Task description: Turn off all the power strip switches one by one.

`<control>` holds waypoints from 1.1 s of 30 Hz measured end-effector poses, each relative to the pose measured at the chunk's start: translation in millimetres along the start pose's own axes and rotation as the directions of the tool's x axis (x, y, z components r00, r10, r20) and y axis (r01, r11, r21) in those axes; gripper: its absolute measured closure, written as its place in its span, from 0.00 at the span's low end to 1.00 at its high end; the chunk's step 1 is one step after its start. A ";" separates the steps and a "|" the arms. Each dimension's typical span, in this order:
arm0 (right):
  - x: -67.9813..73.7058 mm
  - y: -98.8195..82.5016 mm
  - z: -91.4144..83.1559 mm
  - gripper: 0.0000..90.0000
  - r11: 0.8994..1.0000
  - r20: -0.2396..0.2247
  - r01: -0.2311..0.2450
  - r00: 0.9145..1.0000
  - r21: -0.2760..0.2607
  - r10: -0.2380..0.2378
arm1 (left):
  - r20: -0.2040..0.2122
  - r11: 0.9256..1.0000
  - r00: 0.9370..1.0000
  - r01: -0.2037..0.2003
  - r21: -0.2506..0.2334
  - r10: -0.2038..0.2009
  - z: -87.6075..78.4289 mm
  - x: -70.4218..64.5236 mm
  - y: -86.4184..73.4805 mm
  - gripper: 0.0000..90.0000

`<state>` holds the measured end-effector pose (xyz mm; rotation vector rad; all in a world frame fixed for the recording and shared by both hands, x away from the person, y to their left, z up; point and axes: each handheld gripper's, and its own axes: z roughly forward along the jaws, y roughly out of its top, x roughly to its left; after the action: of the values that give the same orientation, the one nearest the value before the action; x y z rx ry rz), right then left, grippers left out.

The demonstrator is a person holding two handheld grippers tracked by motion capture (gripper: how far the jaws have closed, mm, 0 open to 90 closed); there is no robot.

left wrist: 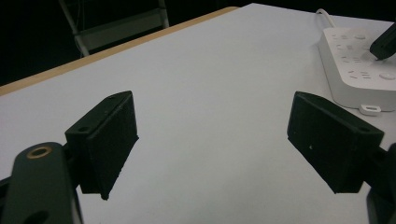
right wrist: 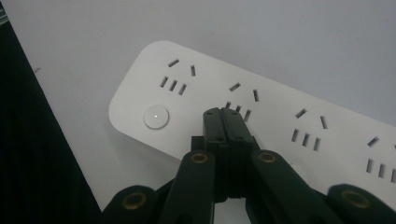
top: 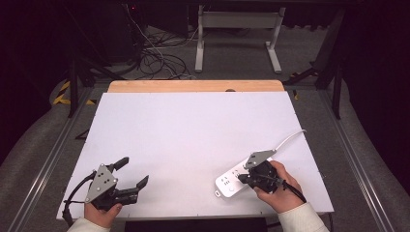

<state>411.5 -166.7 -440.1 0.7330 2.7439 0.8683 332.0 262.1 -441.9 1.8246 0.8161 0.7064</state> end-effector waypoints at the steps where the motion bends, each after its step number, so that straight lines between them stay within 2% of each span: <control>1: 0.2 0.1 0.6 1.00 1.000 -0.001 -0.004 1.000 0.005 0.004 | 0.000 1.000 1.000 0.000 0.000 0.000 -0.1 0.0 0.0 0.19; 10: 0.3 0.7 2.8 1.00 0.999 0.001 -0.010 1.000 0.032 0.010 | -0.002 1.000 1.000 -0.008 0.002 0.008 0.4 0.1 0.1 0.18; 29: -0.4 2.7 4.4 1.00 0.998 -0.004 -0.034 0.999 0.055 0.034 | -0.002 1.000 1.000 0.002 0.004 -0.002 1.3 -1.5 -0.4 0.19; 33: -2.6 1.6 4.4 1.00 0.997 -0.017 -0.065 0.998 0.049 0.066 | -0.003 1.000 1.000 -0.001 0.004 0.001 1.3 -1.4 -0.4 0.19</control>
<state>415.7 -164.7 -442.6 0.8320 2.7802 0.8282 332.0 260.4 -442.9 1.8284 0.8193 0.7093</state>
